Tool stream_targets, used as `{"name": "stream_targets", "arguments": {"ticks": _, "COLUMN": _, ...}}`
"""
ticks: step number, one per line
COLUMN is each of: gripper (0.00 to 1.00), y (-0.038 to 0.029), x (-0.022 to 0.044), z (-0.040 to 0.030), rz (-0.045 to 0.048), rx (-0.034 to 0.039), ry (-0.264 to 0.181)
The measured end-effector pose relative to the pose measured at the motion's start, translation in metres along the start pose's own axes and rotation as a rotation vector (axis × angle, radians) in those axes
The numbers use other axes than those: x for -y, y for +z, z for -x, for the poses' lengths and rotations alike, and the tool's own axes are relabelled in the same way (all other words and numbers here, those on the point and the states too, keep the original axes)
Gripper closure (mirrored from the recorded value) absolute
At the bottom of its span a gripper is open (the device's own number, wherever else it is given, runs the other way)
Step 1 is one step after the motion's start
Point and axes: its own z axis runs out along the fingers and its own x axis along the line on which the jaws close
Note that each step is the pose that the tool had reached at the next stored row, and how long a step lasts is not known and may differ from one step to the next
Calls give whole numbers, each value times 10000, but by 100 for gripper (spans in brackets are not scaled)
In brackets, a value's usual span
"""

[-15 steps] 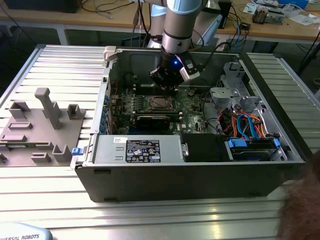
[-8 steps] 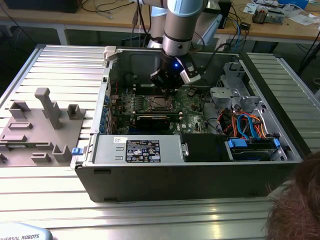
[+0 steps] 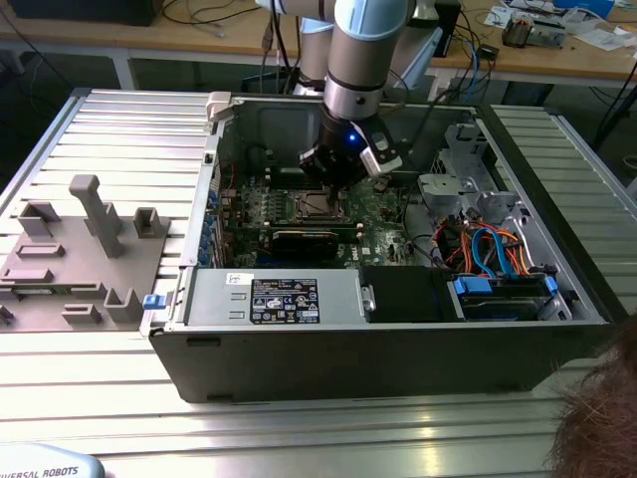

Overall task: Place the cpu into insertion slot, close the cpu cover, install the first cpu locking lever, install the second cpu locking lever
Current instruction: 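Install the first cpu locking lever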

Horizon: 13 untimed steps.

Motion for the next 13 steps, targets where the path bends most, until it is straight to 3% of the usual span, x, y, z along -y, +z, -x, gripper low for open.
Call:
{"name": "stream_targets", "arguments": {"ticks": 6, "gripper": 89, "y": -6, "x": 127, "z": -10, "rz": 0, "rx": 0, "ry": 0}}
{"name": "stream_targets", "arguments": {"ticks": 9, "gripper": 89, "y": -8, "x": 151, "z": -13, "rz": -1, "rx": -1, "ry": 2}}
{"name": "stream_targets", "arguments": {"ticks": 13, "gripper": 89, "y": -108, "x": 147, "z": -16, "rz": 9, "rx": 1, "ry": -1}}
